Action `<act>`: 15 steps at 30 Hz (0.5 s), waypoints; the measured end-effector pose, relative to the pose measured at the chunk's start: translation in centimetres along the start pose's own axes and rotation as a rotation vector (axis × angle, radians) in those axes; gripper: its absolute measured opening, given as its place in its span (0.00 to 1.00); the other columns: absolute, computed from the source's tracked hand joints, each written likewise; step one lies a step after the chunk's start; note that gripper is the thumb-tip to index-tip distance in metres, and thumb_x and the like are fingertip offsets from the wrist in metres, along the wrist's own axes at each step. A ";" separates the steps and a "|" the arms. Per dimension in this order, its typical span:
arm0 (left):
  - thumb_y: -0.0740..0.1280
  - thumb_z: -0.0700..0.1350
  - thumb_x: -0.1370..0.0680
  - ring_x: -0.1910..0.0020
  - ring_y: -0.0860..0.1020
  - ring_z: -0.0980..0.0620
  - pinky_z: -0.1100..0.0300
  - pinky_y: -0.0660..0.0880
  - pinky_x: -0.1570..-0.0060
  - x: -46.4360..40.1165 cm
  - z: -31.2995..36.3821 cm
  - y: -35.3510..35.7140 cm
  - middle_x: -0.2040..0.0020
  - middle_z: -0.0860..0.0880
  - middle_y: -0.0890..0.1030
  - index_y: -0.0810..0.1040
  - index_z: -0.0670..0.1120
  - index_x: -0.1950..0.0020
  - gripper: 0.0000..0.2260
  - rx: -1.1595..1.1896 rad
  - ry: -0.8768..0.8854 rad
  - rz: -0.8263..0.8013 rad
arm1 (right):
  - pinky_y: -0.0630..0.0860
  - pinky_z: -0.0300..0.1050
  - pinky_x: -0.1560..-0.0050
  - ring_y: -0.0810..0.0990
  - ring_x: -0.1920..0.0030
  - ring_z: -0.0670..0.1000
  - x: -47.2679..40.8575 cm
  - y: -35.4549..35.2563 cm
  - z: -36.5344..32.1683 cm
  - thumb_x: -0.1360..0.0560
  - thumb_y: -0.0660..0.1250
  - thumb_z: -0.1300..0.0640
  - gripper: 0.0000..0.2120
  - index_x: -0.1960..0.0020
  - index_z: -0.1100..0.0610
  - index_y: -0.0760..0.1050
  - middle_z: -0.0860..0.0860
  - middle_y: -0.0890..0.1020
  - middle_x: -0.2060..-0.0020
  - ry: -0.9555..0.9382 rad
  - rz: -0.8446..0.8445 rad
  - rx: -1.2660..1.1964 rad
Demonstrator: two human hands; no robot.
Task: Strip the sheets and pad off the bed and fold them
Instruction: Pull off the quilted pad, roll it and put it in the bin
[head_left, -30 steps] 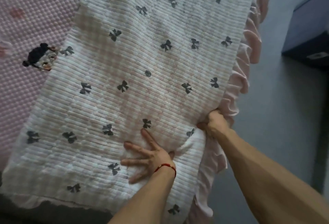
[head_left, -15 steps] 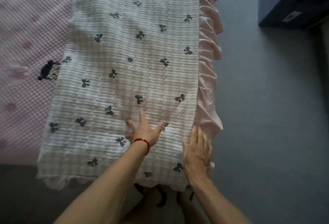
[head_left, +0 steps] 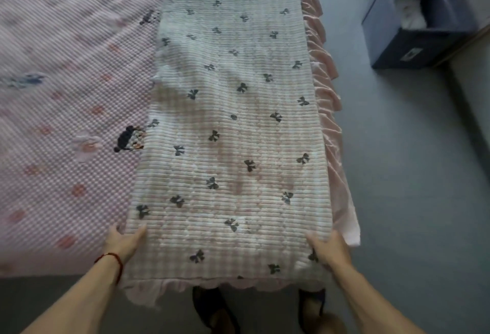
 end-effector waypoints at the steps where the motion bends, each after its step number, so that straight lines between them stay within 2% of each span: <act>1: 0.76 0.49 0.25 0.45 0.81 0.37 0.43 0.78 0.43 0.1 0.4 -0.5 0.40 0.38 0.81 0.73 0.39 0.30 0.27 0.016 0.021 -0.075 | 0.83 0.53 0.52 0.84 0.64 0.50 0.8 -0.1 0.3 0.24 0.72 0.46 0.14 0.45 0.55 0.81 0.47 0.85 0.63 -0.025 -0.031 -0.015; 3: 0.73 0.45 0.22 0.56 0.84 0.42 0.49 0.82 0.55 1.5 1.2 -1.3 0.55 0.44 0.86 0.82 0.40 0.45 0.11 -0.020 0.130 -0.212 | 0.82 0.54 0.51 0.85 0.58 0.54 2.9 -1.7 -0.1 0.23 0.70 0.48 0.12 0.44 0.54 0.75 0.52 0.86 0.58 -0.074 0.014 0.041; 4: 0.71 0.45 0.21 0.56 0.85 0.44 0.53 0.81 0.57 2.9 1.7 -1.8 0.58 0.47 0.86 0.83 0.43 0.49 0.07 -0.032 0.193 -0.242 | 0.80 0.54 0.49 0.84 0.53 0.59 4.4 -3.0 -0.8 0.23 0.69 0.48 0.12 0.46 0.53 0.71 0.56 0.85 0.53 -0.097 0.046 0.106; 6: 0.67 0.49 0.18 0.53 0.83 0.45 0.57 0.78 0.57 6.0 1.9 -4.1 0.57 0.51 0.84 0.82 0.47 0.50 0.07 0.009 0.299 -0.205 | 0.74 0.53 0.48 0.80 0.45 0.63 7.6 -5.6 -2.8 0.20 0.66 0.50 0.08 0.50 0.51 0.68 0.61 0.81 0.47 -0.148 0.101 0.168; 7: 0.64 0.53 0.18 0.51 0.81 0.44 0.55 0.76 0.54 7.3 1.8 -5.2 0.54 0.49 0.83 0.80 0.48 0.48 0.10 0.031 0.316 -0.144 | 0.72 0.54 0.48 0.80 0.45 0.64 9.1 -7.3 -3.8 0.19 0.66 0.49 0.08 0.52 0.50 0.69 0.62 0.80 0.47 -0.172 0.142 0.145; 8: 0.62 0.56 0.18 0.51 0.80 0.43 0.52 0.75 0.51 8.0 1.0 -5.9 0.53 0.47 0.83 0.80 0.48 0.47 0.13 0.044 0.300 -0.079 | 0.72 0.54 0.49 0.80 0.47 0.64 10.1 -9.0 -3.6 0.20 0.66 0.46 0.10 0.51 0.52 0.70 0.63 0.81 0.47 -0.164 0.201 0.096; 9: 0.62 0.57 0.18 0.50 0.80 0.43 0.50 0.75 0.49 9.2 0.5 -7.3 0.51 0.45 0.83 0.80 0.47 0.47 0.15 0.060 0.294 -0.052 | 0.73 0.53 0.50 0.80 0.50 0.62 11.5 -10.9 -3.8 0.23 0.68 0.40 0.17 0.49 0.54 0.73 0.62 0.83 0.48 -0.145 0.256 0.033; 10: 0.62 0.57 0.18 0.49 0.80 0.43 0.49 0.75 0.47 10.1 0.0 -7.5 0.50 0.45 0.83 0.80 0.46 0.47 0.15 0.069 0.268 -0.092 | 0.73 0.51 0.51 0.80 0.52 0.58 12.2 -12.2 -3.4 0.29 0.69 0.34 0.26 0.48 0.56 0.75 0.59 0.84 0.50 -0.103 0.254 0.014; 11: 0.64 0.55 0.18 0.48 0.80 0.44 0.50 0.75 0.45 10.8 -0.6 -7.5 0.49 0.45 0.83 0.81 0.46 0.46 0.14 0.059 0.250 -0.169 | 0.74 0.49 0.51 0.80 0.53 0.55 12.7 -12.8 -2.9 0.35 0.71 0.30 0.31 0.48 0.57 0.78 0.56 0.85 0.52 -0.074 0.197 0.064; 13: 0.69 0.52 0.21 0.49 0.80 0.49 0.55 0.76 0.47 11.5 -0.4 -7.7 0.48 0.49 0.83 0.80 0.47 0.45 0.10 -0.022 0.288 -0.309 | 0.77 0.46 0.50 0.83 0.54 0.50 13.8 -12.5 -2.7 0.37 0.79 0.33 0.30 0.50 0.58 0.83 0.50 0.86 0.55 -0.038 -0.050 0.116; 14: 0.71 0.55 0.24 0.50 0.81 0.53 0.56 0.77 0.48 12.3 0.4 -8.6 0.48 0.52 0.84 0.80 0.48 0.45 0.13 -0.063 0.343 -0.353 | 0.79 0.45 0.50 0.85 0.54 0.48 15.0 -12.9 -3.4 0.41 0.81 0.33 0.32 0.51 0.58 0.85 0.48 0.87 0.56 -0.068 -0.109 0.130; 15: 0.71 0.58 0.26 0.50 0.82 0.55 0.55 0.79 0.47 11.8 0.8 -9.1 0.47 0.54 0.84 0.80 0.48 0.44 0.17 -0.093 0.388 -0.369 | 0.80 0.46 0.51 0.86 0.54 0.48 15.4 -13.2 -4.2 0.47 0.80 0.29 0.38 0.51 0.57 0.85 0.48 0.88 0.57 -0.107 -0.119 0.092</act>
Point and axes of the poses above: each hand's wrist, its own x-axis away from the middle knuckle, its own y-axis out of the palm, z = x × y, the point moved 6 cm from there along -x, towards the middle knuckle
